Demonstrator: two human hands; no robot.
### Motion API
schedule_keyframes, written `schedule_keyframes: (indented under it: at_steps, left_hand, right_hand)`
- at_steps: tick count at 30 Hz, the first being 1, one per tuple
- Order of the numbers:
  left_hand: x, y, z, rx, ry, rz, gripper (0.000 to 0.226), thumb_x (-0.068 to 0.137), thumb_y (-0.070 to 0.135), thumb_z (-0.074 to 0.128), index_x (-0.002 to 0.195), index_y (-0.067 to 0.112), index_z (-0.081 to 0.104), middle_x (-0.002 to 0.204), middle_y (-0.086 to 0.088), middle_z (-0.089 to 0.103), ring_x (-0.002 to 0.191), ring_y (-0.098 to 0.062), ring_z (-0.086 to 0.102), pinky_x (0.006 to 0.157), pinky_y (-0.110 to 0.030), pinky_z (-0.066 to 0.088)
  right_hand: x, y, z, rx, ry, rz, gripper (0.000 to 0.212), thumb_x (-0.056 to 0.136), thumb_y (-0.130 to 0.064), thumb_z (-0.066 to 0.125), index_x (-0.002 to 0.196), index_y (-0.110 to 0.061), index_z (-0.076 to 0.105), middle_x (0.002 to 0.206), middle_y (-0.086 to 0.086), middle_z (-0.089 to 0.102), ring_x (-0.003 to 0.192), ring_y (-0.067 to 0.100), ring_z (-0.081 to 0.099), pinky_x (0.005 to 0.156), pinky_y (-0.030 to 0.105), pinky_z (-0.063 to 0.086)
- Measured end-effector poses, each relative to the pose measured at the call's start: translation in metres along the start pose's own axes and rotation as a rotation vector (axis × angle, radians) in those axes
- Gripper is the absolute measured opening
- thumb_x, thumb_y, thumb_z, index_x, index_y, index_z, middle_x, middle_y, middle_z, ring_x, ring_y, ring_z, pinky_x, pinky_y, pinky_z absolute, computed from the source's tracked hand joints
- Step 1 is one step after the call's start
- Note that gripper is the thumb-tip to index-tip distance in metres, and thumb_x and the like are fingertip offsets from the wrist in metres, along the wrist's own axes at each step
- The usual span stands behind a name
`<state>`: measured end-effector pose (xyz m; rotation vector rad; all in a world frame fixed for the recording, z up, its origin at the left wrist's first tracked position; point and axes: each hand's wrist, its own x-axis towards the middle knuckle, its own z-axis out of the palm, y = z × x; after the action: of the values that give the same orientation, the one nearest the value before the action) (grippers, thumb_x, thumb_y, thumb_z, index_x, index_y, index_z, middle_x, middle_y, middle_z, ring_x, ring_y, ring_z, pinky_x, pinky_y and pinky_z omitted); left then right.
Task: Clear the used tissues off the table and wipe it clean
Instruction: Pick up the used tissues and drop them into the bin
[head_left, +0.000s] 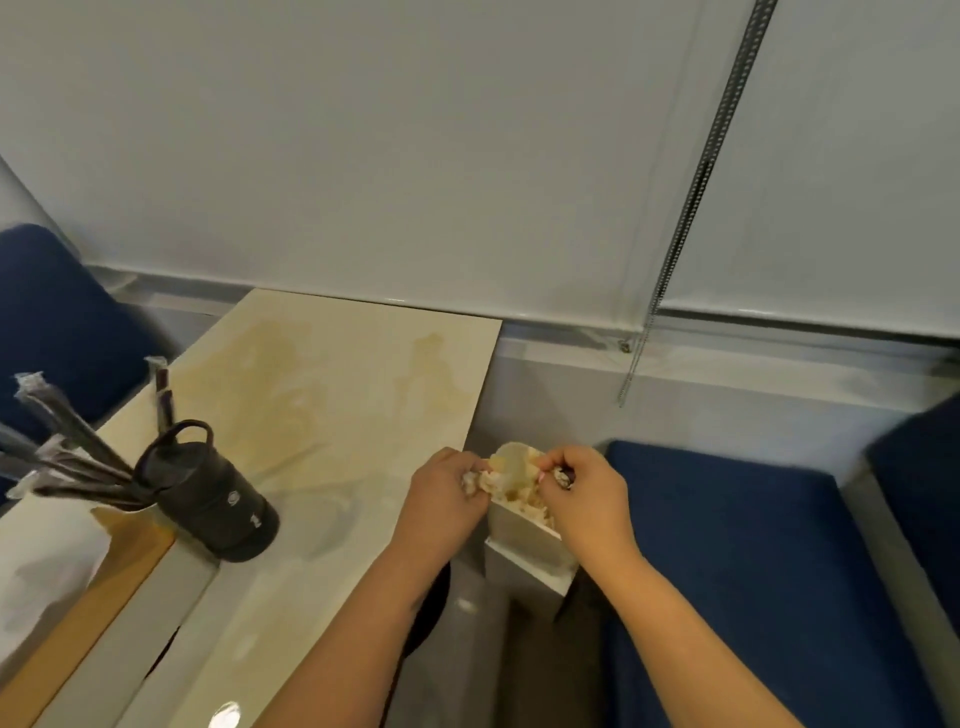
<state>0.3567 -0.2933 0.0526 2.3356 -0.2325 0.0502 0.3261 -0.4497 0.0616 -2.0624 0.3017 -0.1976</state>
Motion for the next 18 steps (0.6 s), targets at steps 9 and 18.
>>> schedule_keyframes:
  at_steps: [9,18]
  left_hand:
    - [0.054,0.007,0.059,0.012,-0.162,0.021,0.027,0.072,0.01,0.069,0.098,0.019,0.069,0.094,0.005,0.056,0.083,-0.01,0.054,0.069,-0.011,0.031]
    - [0.122,-0.023,0.12,0.088,-0.352,-0.048,0.032,0.081,0.016,0.07,0.113,0.019,0.065,0.113,0.001,0.058,0.093,-0.01,0.056,0.085,-0.019,0.042]
  right_hand:
    - [0.042,0.036,-0.035,-0.077,0.073,0.052,0.02,0.08,-0.002,0.062,0.078,-0.022,0.064,0.085,-0.008,0.057,0.078,-0.001,0.052,0.063,0.0,0.036]
    - [0.105,0.073,-0.028,-0.151,0.067,0.125,0.019,0.081,-0.006,0.063,0.079,-0.025,0.063,0.085,-0.012,0.055,0.078,-0.002,0.052,0.064,0.002,0.036]
